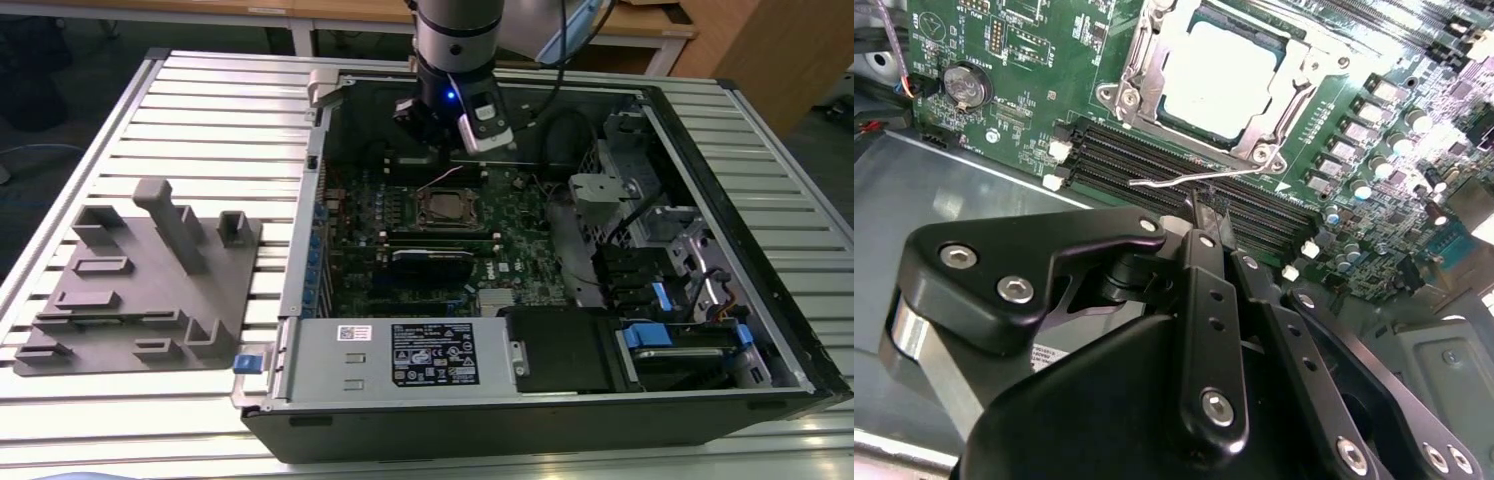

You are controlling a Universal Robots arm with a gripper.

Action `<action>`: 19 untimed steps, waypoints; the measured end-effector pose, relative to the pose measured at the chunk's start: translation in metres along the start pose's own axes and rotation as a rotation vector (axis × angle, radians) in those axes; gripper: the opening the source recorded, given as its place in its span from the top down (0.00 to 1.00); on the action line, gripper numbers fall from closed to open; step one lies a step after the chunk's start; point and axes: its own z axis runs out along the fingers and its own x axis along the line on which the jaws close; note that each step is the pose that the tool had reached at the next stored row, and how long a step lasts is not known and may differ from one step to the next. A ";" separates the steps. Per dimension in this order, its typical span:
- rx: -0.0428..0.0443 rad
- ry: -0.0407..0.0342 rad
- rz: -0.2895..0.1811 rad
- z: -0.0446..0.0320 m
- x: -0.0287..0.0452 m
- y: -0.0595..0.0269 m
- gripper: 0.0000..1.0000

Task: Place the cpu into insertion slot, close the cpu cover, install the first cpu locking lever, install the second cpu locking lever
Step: 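Install the first cpu locking lever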

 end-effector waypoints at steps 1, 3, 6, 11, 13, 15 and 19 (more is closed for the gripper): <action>-0.0035 0.0005 0.000 0.0007 0.0000 -0.0001 0.90; -0.0058 0.0008 0.001 0.0025 0.0002 -0.0005 0.90; -0.0058 0.0009 0.000 0.0073 0.0003 -0.0015 0.90; -0.0057 0.0010 0.000 0.0133 0.0005 -0.0028 0.90; -0.0057 0.0010 0.000 0.0133 0.0005 -0.0028 0.90; -0.0077 0.0012 0.001 0.0136 0.0006 -0.0021 0.90; -0.0133 0.0018 0.001 0.0151 0.0008 -0.0014 0.90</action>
